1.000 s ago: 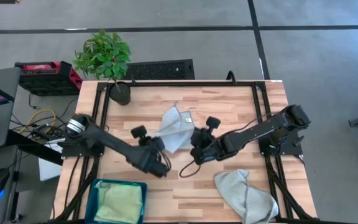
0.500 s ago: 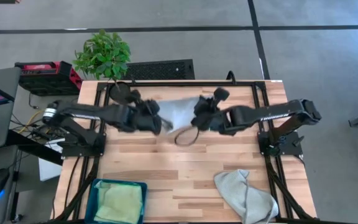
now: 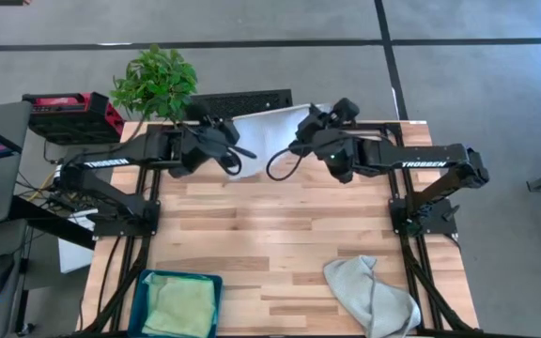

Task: Fold microfiber towels
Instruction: Fold the top grey microfiber cloth

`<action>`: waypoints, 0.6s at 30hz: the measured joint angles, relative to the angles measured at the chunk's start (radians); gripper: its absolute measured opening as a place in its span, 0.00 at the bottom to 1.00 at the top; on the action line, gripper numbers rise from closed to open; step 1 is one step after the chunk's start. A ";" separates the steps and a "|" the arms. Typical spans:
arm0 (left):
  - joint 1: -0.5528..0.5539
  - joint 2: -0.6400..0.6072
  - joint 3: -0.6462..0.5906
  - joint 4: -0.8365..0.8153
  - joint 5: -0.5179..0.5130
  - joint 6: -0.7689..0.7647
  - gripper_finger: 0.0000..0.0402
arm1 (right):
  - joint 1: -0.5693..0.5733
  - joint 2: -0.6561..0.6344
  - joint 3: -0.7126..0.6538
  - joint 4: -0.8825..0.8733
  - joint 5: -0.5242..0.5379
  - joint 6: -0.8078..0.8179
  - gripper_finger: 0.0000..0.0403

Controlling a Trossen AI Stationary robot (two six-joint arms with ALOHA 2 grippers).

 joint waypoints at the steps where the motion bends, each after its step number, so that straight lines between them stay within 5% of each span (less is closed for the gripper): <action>1: -0.006 0.000 0.015 0.017 -0.019 0.039 0.00 | 0.000 0.000 0.000 0.026 0.012 -0.035 0.02; 7: 0.029 0.004 0.087 0.051 -0.015 0.158 0.00 | -0.015 0.000 0.001 0.164 0.012 -0.163 0.02; 18: 0.224 0.042 0.097 0.131 0.170 0.229 0.00 | -0.125 0.000 0.001 0.220 -0.077 -0.226 0.02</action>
